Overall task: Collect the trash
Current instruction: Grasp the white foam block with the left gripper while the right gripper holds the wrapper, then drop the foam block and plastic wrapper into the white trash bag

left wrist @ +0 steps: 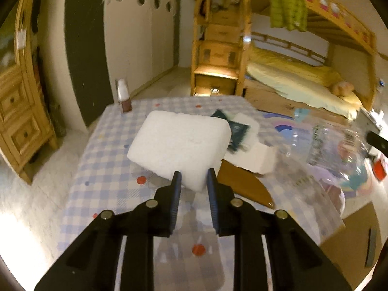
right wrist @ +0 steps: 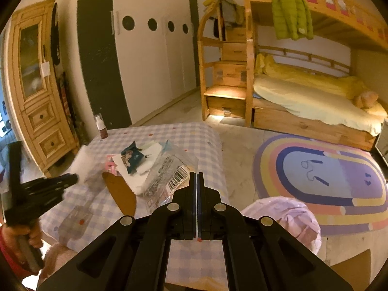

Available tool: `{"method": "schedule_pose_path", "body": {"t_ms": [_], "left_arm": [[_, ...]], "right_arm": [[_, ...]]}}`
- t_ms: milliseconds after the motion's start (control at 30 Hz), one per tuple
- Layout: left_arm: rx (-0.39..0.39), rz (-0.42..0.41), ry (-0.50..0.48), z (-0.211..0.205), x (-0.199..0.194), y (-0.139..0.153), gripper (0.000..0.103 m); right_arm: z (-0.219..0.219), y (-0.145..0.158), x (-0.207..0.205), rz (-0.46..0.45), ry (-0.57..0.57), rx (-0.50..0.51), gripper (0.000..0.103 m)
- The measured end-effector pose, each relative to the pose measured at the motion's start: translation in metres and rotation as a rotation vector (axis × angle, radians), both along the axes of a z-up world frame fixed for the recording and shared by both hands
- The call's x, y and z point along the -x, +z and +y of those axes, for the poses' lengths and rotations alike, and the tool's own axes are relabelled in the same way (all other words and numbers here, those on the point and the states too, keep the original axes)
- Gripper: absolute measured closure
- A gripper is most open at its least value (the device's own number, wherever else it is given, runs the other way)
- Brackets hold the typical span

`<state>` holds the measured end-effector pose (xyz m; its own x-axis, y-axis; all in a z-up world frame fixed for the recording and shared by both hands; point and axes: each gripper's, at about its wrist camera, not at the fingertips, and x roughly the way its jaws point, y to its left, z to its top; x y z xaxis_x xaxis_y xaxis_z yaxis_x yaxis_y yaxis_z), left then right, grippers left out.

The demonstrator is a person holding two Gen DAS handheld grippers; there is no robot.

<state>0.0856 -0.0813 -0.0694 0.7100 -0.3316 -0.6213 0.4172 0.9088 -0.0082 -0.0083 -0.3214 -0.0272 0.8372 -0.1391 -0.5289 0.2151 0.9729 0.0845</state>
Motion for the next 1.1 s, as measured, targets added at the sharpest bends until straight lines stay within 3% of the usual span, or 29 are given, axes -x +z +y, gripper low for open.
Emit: {"method": "schedule_pose_path", "body": {"t_ms": [300, 633, 1033, 1100], "left_arm": [[-0.047, -0.130, -0.228, -0.073, 0.059, 0.020, 0.082], [-0.057, -0.096, -0.446, -0.173, 0.074, 0.004, 0.082], [-0.085, -0.036, -0.539, -0.228, 0.073, -0.019, 0.081], [-0.089, -0.031, -0.546, -0.234, 0.074, -0.021, 0.081]], "right_arm": [[-0.027, -0.001, 0.032, 0.010, -0.108, 0.002, 0.103], [-0.088, -0.022, 0.068, 0.078, -0.322, 0.051, 0.103], [-0.146, -0.063, 0.049, 0.187, -0.417, 0.063, 0.099], [-0.151, -0.069, 0.045, 0.198, -0.401, 0.040, 0.081]]}}
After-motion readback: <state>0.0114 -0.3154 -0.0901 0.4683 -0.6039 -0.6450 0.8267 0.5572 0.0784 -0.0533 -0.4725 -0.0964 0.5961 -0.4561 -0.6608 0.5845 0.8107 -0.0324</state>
